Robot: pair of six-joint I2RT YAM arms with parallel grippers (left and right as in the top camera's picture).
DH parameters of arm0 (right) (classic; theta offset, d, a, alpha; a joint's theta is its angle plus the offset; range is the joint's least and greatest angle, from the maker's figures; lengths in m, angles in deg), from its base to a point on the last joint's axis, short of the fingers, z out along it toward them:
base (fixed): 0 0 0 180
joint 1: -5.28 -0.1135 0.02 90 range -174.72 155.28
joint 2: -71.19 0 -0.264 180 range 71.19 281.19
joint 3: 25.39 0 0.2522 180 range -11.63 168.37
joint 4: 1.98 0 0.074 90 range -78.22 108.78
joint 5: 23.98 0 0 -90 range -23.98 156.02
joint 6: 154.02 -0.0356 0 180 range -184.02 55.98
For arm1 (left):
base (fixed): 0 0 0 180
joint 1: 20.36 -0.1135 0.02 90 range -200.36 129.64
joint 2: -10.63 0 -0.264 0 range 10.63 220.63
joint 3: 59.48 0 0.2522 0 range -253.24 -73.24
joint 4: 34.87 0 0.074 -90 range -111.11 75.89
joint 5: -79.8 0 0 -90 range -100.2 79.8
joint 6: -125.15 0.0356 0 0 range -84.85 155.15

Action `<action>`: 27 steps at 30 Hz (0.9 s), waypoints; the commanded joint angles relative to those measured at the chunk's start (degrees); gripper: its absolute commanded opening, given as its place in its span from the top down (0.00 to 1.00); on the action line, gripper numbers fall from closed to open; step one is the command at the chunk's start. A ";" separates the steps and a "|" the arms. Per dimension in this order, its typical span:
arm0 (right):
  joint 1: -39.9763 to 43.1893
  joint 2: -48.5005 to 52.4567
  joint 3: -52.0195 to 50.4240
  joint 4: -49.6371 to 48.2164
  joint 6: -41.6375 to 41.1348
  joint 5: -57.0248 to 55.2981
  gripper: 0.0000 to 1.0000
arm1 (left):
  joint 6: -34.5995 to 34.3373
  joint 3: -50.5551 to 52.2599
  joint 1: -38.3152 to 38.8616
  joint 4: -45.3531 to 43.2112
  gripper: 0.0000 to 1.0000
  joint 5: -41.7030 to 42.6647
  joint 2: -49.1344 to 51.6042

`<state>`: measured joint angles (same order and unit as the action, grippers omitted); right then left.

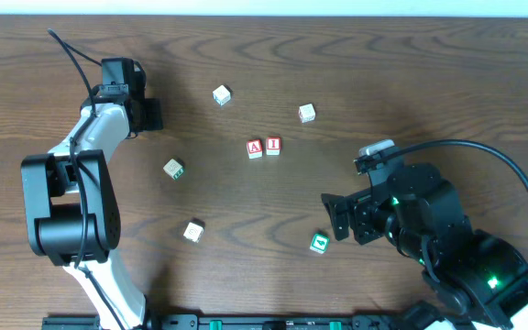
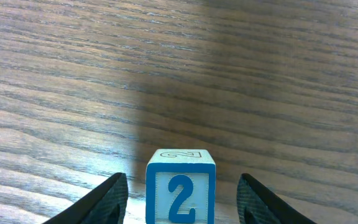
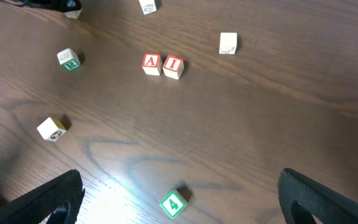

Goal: Spell out Ai2
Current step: 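Grasp the blue '2' block with the left gripper and lift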

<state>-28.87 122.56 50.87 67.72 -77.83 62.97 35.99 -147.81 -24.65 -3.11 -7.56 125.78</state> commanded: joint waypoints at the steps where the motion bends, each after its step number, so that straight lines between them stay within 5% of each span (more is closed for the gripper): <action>1: 0.02 0.00 0.00 0.17 0.37 -0.61 0.01 | -0.87 -0.92 -0.24 0.13 0.44 -0.02 1.42; 27: 0.02 0.00 0.00 0.00 0.37 -0.63 0.01 | -1.33 -0.92 -0.24 0.24 0.56 0.22 1.75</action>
<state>-28.87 122.56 50.87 67.68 -77.83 62.97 34.94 -147.81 -24.65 -2.96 -7.52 126.59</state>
